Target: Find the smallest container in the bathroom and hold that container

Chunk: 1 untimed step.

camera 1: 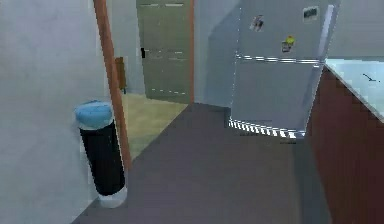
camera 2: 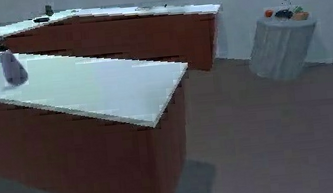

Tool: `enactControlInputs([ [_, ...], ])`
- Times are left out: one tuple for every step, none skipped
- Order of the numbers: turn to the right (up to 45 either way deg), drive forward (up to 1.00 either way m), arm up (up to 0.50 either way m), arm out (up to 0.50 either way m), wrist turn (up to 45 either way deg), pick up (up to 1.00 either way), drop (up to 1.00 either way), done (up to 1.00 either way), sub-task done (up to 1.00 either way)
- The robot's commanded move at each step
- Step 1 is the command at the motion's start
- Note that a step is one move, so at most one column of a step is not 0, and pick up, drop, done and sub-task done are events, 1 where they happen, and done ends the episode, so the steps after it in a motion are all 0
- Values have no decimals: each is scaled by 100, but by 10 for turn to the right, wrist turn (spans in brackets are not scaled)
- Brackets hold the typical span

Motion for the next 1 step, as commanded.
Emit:
enactControlInputs([
  [0, 45, 0, 0, 0, 0, 0, 0, 0],
])
